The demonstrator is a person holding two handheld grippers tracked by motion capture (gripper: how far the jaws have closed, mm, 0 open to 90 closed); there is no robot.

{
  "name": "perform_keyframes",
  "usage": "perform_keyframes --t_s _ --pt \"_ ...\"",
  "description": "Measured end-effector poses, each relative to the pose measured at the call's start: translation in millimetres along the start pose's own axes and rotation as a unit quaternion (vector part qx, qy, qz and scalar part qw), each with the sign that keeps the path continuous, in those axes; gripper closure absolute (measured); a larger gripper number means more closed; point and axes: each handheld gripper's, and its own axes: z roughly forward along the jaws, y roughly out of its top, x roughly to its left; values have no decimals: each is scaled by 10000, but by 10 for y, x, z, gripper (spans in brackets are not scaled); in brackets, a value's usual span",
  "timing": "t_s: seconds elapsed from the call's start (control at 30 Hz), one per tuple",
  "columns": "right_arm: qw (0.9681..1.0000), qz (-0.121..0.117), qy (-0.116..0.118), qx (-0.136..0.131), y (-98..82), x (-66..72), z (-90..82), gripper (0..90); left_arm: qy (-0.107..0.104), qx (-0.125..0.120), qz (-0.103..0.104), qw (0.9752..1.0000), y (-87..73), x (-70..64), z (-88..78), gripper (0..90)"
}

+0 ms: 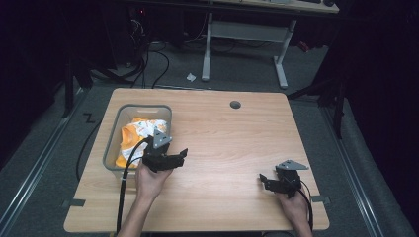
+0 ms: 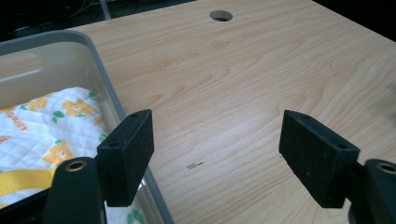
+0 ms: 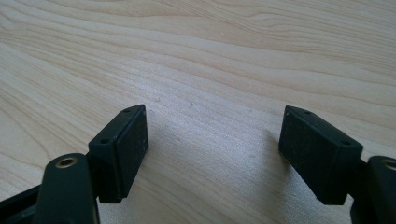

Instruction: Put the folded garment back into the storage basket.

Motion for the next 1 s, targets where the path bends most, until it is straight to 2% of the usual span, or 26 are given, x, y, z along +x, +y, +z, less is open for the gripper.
perform_keyframes --t_s 0.17,0.27,0.63,0.73,0.9,1.0 --pt "10000 1 0 0 0 0 0 243 -83 -8 -16 10000 -28 -64 35 271" --pt "10000 1 -1 0 0 0 0 243 -167 -70 -129 9998 -47 -81 55 273" --pt "10000 0 0 0 0 0 0 243 -343 -89 -184 9992 -115 -182 116 273" --pt "10000 -1 -1 0 0 0 0 243 -401 -58 -163 9990 -141 -226 151 273" --pt "10000 -1 0 1 0 0 0 243 -476 160 -30 9987 -188 -290 240 274" --pt "10000 -1 -1 0 0 0 0 243 -496 204 19 9986 -206 -318 260 273"
